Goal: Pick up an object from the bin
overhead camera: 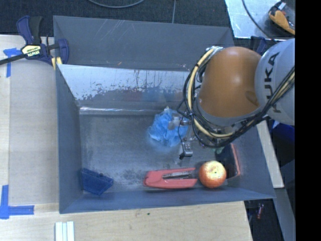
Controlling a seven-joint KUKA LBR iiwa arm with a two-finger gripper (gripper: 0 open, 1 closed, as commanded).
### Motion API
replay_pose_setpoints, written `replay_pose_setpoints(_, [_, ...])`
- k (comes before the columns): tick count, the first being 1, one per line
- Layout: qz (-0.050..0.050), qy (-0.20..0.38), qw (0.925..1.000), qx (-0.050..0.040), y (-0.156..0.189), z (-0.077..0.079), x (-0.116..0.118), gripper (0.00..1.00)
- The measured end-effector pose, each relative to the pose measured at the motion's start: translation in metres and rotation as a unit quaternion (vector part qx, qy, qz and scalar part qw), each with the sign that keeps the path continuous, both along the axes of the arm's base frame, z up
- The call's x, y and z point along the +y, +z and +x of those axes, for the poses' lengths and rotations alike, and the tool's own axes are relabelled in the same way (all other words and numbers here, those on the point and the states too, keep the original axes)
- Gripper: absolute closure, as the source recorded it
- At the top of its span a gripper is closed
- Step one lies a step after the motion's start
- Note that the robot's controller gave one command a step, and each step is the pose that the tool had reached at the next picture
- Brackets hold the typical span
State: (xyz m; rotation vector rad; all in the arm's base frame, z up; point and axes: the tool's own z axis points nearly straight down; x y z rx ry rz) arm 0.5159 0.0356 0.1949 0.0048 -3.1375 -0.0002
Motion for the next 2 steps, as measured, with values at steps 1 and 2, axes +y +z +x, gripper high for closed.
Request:
replay_pose_setpoints(1, [0.000, -0.001, 1.0000, -0.0038, 0.003, 0.002, 0.000, 0.00])
replay_pose_setpoints(2, [0.000, 0.065, 0.9979, -0.0064, -0.124, -0.030, -0.011, 0.00])
